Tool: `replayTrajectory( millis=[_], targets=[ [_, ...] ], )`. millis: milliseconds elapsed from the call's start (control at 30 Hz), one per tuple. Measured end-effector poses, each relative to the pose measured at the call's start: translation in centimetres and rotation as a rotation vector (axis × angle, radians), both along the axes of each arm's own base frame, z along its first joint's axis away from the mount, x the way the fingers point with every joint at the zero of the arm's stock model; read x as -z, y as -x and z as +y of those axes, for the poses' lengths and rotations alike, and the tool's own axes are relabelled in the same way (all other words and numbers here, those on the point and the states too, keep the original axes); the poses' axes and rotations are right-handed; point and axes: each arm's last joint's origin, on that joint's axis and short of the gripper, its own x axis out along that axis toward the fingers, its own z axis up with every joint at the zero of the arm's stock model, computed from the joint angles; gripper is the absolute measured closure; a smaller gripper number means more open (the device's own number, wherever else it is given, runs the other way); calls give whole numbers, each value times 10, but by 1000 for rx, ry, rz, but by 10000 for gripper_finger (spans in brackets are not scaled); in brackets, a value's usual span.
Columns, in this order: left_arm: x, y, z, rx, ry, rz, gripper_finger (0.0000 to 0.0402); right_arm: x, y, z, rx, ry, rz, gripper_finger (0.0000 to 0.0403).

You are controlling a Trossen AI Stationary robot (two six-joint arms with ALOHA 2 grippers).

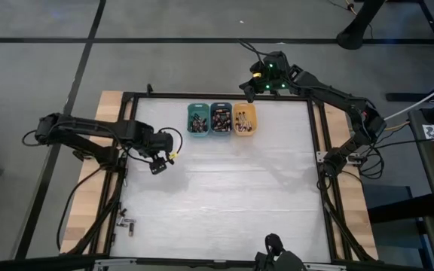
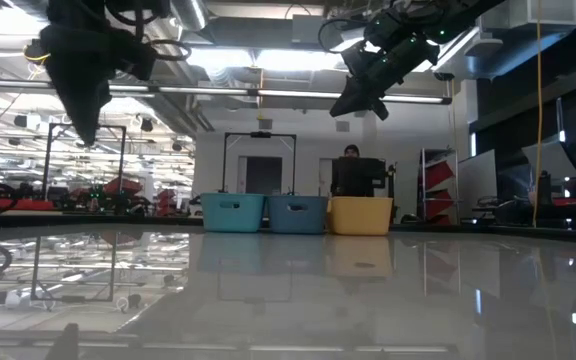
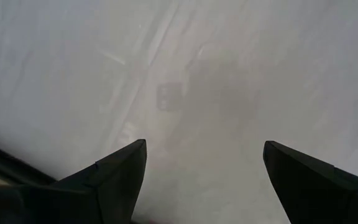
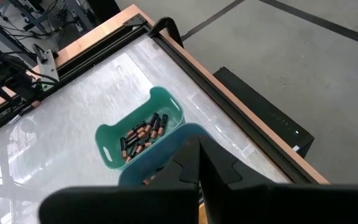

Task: Sort batteries
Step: Put the brown battery into the blue bin

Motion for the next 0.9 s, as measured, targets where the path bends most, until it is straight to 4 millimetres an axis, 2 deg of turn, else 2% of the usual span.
replayTrajectory(
  millis=[167,533,700,800,900],
  targets=[
    [3,0,-11,39,25,35,92,0,0,0,-3,2,0,403],
    [24,-13,-30,119,31,147,92,0,0,0,-17,24,7,403],
    [33,-10,-32,26,104,260,92,0,0,0,-30,28,6,403],
    [45,-6,-33,-35,207,334,92,0,0,0,-40,40,9,403],
    [58,1,-37,-77,236,401,92,0,0,0,-43,45,11,403]
  ],
)
